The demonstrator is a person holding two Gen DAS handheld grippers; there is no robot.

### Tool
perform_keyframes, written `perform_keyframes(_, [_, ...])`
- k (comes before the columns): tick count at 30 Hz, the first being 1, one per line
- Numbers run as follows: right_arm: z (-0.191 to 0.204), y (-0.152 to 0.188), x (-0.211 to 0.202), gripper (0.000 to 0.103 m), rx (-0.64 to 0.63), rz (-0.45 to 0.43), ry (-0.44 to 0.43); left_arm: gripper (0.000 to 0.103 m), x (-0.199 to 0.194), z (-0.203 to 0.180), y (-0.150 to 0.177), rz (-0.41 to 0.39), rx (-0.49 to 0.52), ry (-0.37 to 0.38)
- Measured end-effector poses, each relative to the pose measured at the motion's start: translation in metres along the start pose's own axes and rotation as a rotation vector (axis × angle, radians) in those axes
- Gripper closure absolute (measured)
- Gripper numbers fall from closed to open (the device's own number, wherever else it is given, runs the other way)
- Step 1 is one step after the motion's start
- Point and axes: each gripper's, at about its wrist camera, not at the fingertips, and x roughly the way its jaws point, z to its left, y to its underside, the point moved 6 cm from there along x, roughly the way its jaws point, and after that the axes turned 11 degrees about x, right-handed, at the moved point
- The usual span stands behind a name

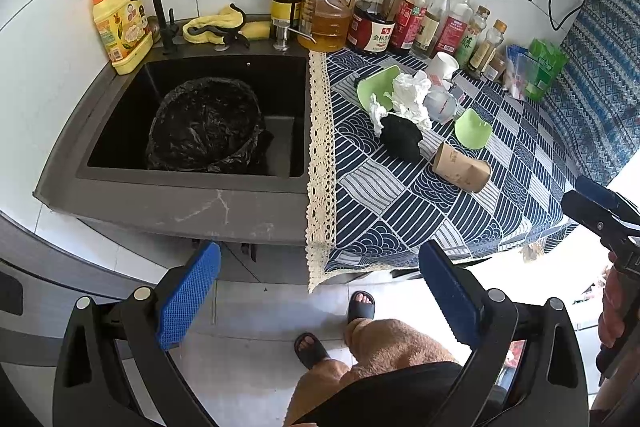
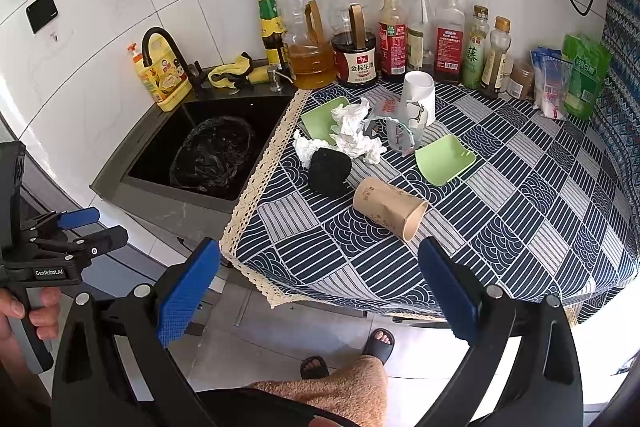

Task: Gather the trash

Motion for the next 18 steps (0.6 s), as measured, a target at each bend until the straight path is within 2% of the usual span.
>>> perform_keyframes(18, [-0.011,0.003,0.003,0.005,0.051,0.016,0.021,0.007,0.007,-0.002,0.001,0.019,0.033,0.006])
